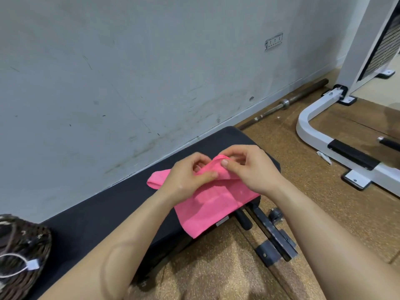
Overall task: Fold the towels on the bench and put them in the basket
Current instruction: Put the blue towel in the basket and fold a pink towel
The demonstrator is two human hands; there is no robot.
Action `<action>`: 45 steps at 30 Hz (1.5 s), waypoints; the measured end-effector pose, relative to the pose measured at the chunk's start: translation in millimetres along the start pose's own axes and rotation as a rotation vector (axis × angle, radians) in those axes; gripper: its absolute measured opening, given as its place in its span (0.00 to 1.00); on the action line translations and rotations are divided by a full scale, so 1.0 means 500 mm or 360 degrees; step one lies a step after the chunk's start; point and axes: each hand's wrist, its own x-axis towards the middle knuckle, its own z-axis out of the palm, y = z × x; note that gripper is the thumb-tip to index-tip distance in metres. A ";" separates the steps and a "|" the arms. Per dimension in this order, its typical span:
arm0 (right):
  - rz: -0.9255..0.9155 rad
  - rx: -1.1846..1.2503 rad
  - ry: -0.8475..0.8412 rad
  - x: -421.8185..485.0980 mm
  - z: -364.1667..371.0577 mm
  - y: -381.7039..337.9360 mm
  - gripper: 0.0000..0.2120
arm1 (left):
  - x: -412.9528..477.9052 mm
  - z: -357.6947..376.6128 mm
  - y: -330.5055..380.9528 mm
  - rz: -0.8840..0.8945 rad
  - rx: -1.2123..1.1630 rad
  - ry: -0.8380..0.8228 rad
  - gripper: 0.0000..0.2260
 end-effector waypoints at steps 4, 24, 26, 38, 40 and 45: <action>-0.0064 -0.0042 0.0041 -0.006 0.004 -0.022 0.06 | -0.052 -0.045 -0.089 -0.0162 0.0787 -0.0095 0.09; -0.0041 -0.0360 0.0029 -0.105 0.132 -0.234 0.08 | -0.427 -0.383 -0.091 -0.0577 0.0253 0.0545 0.03; 0.0001 -0.0358 -0.0053 -0.100 0.129 -0.264 0.09 | -0.461 -0.415 -0.077 -0.0592 0.0198 0.0546 0.03; 0.0141 -0.0445 0.0104 -0.049 0.168 -0.259 0.07 | -0.441 -0.423 -0.151 -0.0737 0.0278 0.0588 0.03; 0.0258 -0.0289 0.0089 -0.025 0.180 -0.245 0.08 | -0.411 -0.409 -0.167 -0.0795 0.0221 0.0716 0.03; 0.0577 0.0114 0.0033 0.064 0.209 -0.218 0.09 | -0.324 -0.388 -0.224 -0.0917 -0.0520 0.0912 0.05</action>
